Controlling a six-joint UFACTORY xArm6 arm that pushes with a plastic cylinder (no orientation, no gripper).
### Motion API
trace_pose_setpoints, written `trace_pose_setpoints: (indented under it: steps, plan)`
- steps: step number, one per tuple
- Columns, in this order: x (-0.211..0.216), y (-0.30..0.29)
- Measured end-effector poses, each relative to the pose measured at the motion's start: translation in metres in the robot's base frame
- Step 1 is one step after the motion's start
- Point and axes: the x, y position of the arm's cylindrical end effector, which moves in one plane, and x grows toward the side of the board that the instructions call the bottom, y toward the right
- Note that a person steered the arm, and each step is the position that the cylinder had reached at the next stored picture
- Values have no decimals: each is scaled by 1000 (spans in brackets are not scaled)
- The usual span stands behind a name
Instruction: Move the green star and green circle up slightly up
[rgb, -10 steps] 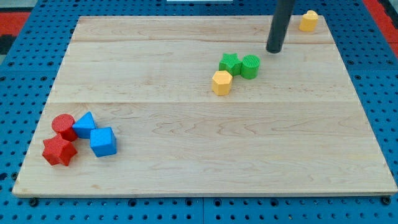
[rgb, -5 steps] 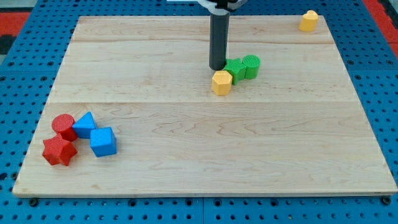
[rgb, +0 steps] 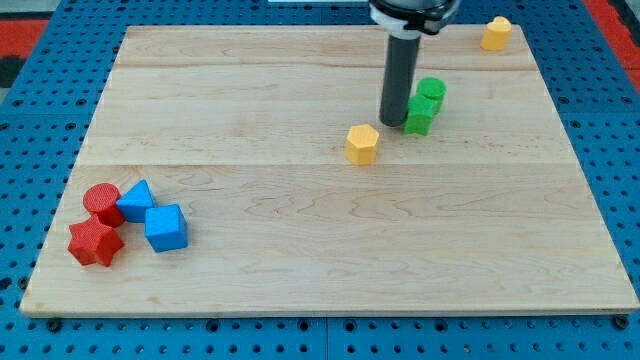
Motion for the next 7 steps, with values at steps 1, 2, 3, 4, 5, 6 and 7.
trace_pose_setpoints:
  steps: [1,2,3,4,5,6,7]
  plan:
    - [-7,19]
    - [-20,30]
    - [-34,40]
    - [-36,57]
    - [-37,73]
    - [-38,69]
    - [-40,63]
